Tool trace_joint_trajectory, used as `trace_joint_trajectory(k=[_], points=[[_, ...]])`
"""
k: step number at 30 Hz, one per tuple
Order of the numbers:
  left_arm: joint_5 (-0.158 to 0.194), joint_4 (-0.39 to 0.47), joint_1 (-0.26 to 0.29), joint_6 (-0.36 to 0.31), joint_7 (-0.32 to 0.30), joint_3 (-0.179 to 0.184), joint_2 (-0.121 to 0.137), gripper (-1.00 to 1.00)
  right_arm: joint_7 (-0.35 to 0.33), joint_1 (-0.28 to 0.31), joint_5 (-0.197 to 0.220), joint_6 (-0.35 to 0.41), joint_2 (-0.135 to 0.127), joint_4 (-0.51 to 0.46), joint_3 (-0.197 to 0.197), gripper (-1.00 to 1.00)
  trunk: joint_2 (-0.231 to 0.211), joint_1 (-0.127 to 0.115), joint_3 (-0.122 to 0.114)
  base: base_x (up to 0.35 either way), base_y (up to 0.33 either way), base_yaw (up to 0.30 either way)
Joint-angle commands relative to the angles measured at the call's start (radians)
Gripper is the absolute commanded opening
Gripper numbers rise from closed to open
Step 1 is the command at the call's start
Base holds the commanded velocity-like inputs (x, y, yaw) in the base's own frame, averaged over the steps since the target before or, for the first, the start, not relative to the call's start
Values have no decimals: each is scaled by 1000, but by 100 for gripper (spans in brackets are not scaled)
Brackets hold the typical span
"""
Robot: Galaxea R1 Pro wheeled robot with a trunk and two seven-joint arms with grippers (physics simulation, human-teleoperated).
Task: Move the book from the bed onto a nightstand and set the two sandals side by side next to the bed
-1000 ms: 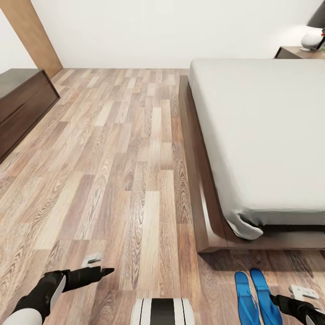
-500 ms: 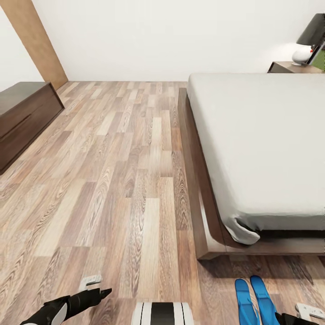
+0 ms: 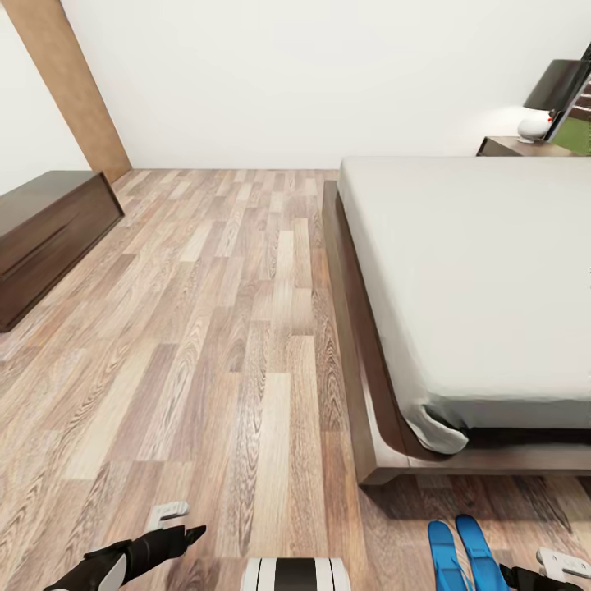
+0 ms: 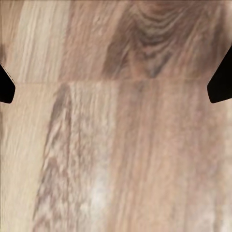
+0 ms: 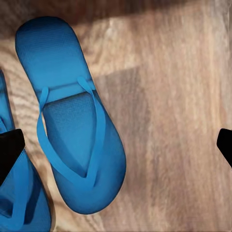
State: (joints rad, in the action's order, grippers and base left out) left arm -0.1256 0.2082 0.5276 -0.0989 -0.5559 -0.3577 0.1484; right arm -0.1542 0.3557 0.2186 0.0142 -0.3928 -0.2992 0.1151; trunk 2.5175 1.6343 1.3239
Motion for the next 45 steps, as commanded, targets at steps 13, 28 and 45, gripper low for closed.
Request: trace_joint_trajectory(k=[13, 28, 45], points=[[-9, 2, 0, -2, -6, -9, -1, 100, -5, 0, 7, -3, 1, 1, 5, 100, -3, -6, -50, 0, 0, 0], [-9, 2, 0, -1, -6, -9, -1, 100, -5, 0, 7, -3, 2, 2, 5, 100, -6, -13, -108, 0, 0, 0], [-9, 2, 0, -1, -6, -9, 0, 100, -4, 0, 4, -6, 2, 51, 4, 100, -10, -20, -173, 0, 0, 0]])
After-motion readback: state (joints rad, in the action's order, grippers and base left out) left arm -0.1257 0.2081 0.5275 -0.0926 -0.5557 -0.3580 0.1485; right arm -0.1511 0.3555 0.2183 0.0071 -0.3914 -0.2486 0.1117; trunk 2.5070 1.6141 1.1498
